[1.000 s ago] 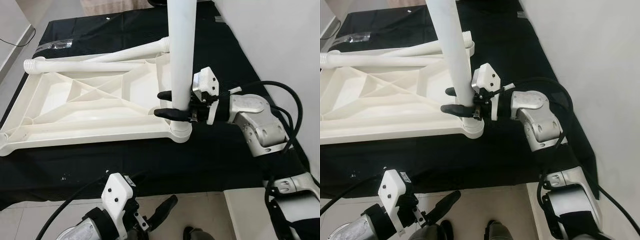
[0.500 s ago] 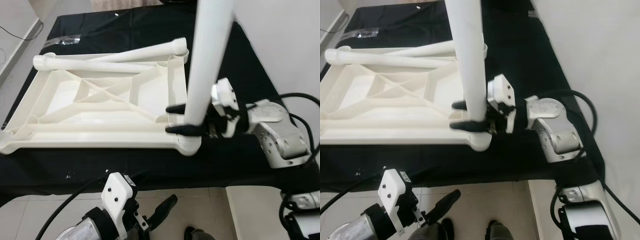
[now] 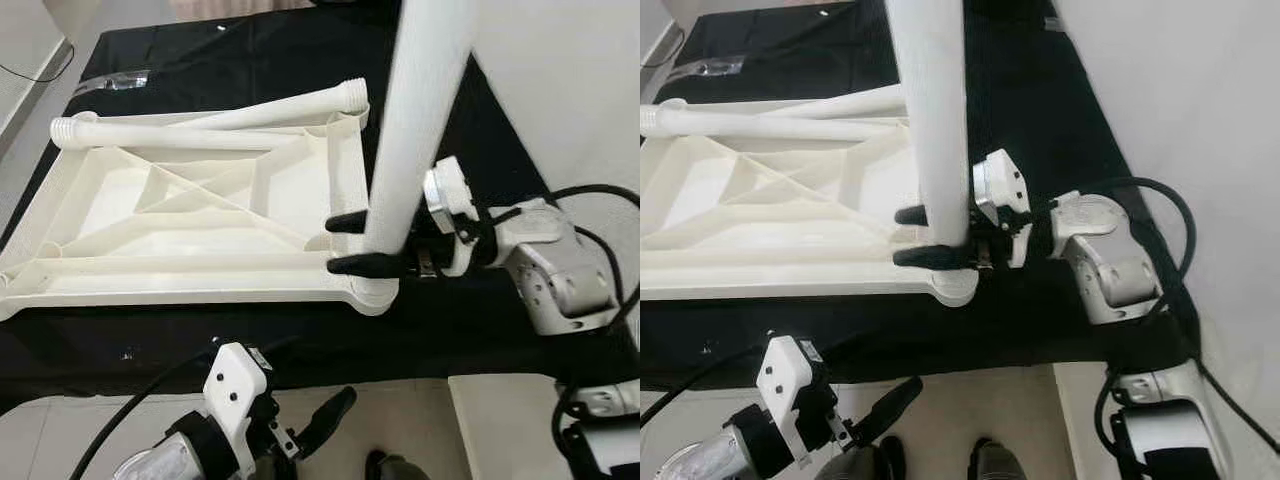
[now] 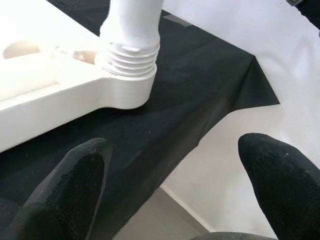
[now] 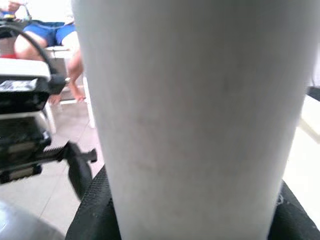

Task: Building children table

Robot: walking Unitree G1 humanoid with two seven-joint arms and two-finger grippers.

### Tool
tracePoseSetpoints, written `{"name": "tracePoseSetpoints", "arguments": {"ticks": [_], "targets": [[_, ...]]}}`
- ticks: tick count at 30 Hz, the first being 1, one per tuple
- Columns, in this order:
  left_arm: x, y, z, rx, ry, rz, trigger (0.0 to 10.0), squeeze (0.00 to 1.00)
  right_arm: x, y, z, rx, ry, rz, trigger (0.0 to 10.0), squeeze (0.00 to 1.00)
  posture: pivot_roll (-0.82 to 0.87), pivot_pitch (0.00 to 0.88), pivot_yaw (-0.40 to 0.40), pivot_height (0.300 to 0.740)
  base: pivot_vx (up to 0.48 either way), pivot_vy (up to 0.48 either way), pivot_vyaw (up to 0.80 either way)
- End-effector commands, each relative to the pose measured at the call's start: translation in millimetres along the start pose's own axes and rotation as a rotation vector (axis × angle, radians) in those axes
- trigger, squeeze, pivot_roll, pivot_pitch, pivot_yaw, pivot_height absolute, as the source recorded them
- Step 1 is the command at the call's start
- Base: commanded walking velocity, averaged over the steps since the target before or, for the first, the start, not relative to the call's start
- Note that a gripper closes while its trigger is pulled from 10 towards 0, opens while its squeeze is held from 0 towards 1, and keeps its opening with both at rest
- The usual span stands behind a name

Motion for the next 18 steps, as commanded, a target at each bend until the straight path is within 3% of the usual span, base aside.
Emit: {"name": "tracePoseSetpoints", "arguments": {"ticks": [1, 8, 13, 18], "targets": [[-4, -1.9, 1.6, 0.000, 0.003, 0.026, 10.0, 0.00, 3, -1.3, -1.8, -0.045, -0.158, -0.116, 10.0, 0.00, 0.00, 0.285, 0.024, 0.740, 0.000, 0.000, 0.00], [-5, -2.4, 1.4, -0.003, 0.003, 0.027, 10.0, 0.00, 0, -2.1, -12.2, -0.134, -0.269, -0.248, 10.0, 0.00, 0.00, 0.277, 0.023, 0.740, 0.000, 0.000, 0.00], [-5, -2.6, 1.4, -0.002, 0.004, 0.026, 10.0, 0.00, -16, 12.8, -21.0, -0.090, -0.136, -0.152, 10.0, 0.00, 0.00, 0.274, 0.024, 0.740, 0.000, 0.000, 0.00], [-4, -2.3, 1.1, -0.001, 0.002, 0.026, 10.0, 0.00, -16, 12.0, -20.3, -0.088, -0.087, -0.108, 10.0, 0.00, 0.00, 0.277, 0.022, 0.740, 0.000, 0.000, 0.00]]}}
Point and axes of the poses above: a point about 5 cm out from each wrist's last joint towards the gripper, its own z axis pointing back from the gripper into the wrist, its own x axis along the axis of the wrist's last joint, y = z × x, the point moved 2 cm from there along -z, pointing out of the wrist towards the gripper, and after that the axes turned 5 degrees about z, right-handed, at the moved point
